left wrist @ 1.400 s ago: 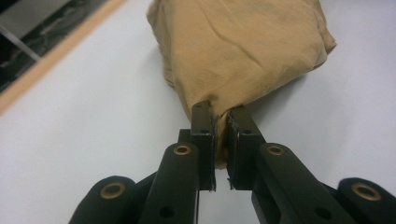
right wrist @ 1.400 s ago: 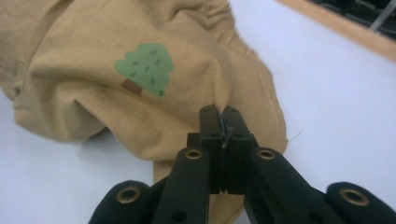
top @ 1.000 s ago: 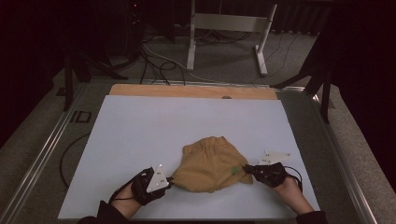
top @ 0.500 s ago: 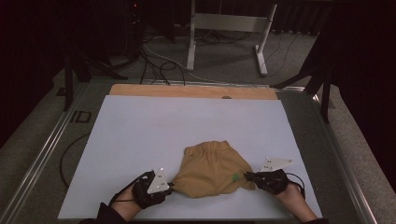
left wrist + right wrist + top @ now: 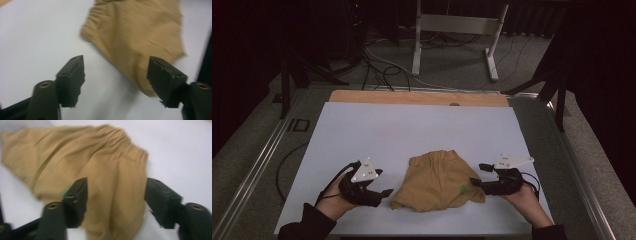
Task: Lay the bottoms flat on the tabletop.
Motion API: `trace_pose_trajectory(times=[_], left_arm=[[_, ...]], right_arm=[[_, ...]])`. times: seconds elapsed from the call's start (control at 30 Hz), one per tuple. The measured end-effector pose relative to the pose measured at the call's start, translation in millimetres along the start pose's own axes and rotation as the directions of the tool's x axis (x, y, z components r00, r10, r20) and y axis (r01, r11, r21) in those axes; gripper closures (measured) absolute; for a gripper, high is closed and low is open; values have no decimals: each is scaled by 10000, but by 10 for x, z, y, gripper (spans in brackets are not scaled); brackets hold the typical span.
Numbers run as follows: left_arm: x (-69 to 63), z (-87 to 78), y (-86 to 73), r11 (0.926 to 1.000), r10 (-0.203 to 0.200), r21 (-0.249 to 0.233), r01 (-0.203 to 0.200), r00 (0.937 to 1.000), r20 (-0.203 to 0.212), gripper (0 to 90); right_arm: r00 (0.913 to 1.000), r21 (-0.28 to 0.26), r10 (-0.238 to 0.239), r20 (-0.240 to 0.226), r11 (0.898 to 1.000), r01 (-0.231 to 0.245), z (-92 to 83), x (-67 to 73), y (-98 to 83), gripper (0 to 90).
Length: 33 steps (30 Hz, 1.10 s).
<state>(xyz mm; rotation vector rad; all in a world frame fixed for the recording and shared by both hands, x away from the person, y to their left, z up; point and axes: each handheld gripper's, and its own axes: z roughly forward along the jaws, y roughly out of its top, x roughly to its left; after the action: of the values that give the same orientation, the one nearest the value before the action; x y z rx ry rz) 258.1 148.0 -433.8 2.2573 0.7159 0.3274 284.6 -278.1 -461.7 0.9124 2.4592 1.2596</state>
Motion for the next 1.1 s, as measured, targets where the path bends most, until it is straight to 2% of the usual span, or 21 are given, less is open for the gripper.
trace_pose_trajectory(times=[0.03, 0.13, 0.17, 0.2, 0.27, 0.33, 0.37, 0.4, 0.43, 0.47, 0.53, 0.57, 0.67, 0.7, 0.87, 0.9, 0.93, 0.97, 1.03, 1.07, 1.1], left_arm=[[29, 32, 38, 9998, -203, -3, 203, 9997, -123, 269], [87, 129, 144, 9990, -444, -117, 439, 9980, -448, 250], [111, 179, 190, 9978, -646, -189, 637, 9966, -520, 248], [122, 211, 215, 9962, -824, -327, 808, 9952, -522, 248], [148, 301, 267, 9947, -911, -529, 884, 9945, -509, 246], [190, 406, 310, 9880, -1492, -469, 1470, 9878, -451, 243], [220, 474, 327, 9821, -1848, -443, 1831, 9820, -382, 243], [248, 526, 338, 9774, -2069, -472, 2060, 9782, -163, 242], [269, 578, 348, 9749, -2187, -455, 2180, 9757, -101, 242], [279, 616, 355, 9733, -2260, -463, 2246, 9737, -274, 242], [309, 710, 366, 9627, -2668, -522, 2654, 9635, -205, 242], [321, 765, 371, 9545, -2946, -518, 2937, 9555, -114, 242], [323, 893, 383, 9502, -3109, -265, 3105, 9504, -101, 242], [327, 955, 380, 9458, -3247, -154, 3245, 9458, -94, 243], [352, 1188, 338, 9320, -3603, 383, 3604, 9328, -94, 291], [363, 1274, 301, 9268, -3717, 573, 3712, 9284, -16, 293], [366, 1312, 284, 9254, -3739, 644, 3735, 9274, -47, 341], [366, 1312, 284, 9254, -3739, 644, 3735, 9274, -47, 342], [379, 1367, 250, 9200, -3847, 799, 3837, 9230, -37, 363], [379, 1385, 236, 9204, -3829, 858, 3815, 9238, -3, 378], [373, 1388, 232, 9238, -3749, 830, 3738, 9271, -33, 380]], right_arm=[[10000, -55, 91, 16, 9999, -90, 35, -36, 49, 249], [9995, -331, 289, 151, 9990, -284, 121, -119, 172, 255], [9988, -403, 371, 334, 9985, -358, 188, -179, 251, 254], [9988, -403, 371, 334, 9985, -358, 188, -179, 251, 254], [9980, -394, 422, 464, 9984, -404, 272, -229, 325, 255], [9971, -402, 548, 520, 9978, -528, 368, -278, 384, 258], [9970, -402, 567, 535, 9977, -545, 407, -294, 402, 267], [9957, -345, 709, 600, 9970, -689, 472, -314, 428, 286], [9957, -291, 750, 548, 9969, -735, 527, -334, 442, 290], [9945, -222, 798, 684, 9967, -785, 583, -353, 453, 300], [9934, -140, 945, 651, 9955, -938, 681, -386, 457, 308], [9922, -76, 1065, 653, 9943, -1062, 716, -392, 456, 315], [9905, 190, 1185, 694, 9926, -1201, 846, -407, 428, 332], [9899, 277, 1232, 702, 9917, -1254, 871, -404, 418, 341], [9881, 880, 1276, 862, 9869, -1351, 1005, -401, 332, 375], [9880, 955, 1283, 859, 9860, -1364, 1019, -405, 316, 380], [9858, 1226, 1238, 1133, 9829, -1375, 1050, -421, 275, 392], [9866, 1297, 1198, 1104, 9825, -1338, 1065, -430, 254, 402], [9877, 1340, 1200, 1001, 9820, -1328, 1077, -444, 231, 416], [9863, 1472, 1305, 1009, 9785, -1445, 1085, -439, 220, 425], [9868, 1486, 1333, 922, 9781, -1460, 1098, -438, 207, 448]])
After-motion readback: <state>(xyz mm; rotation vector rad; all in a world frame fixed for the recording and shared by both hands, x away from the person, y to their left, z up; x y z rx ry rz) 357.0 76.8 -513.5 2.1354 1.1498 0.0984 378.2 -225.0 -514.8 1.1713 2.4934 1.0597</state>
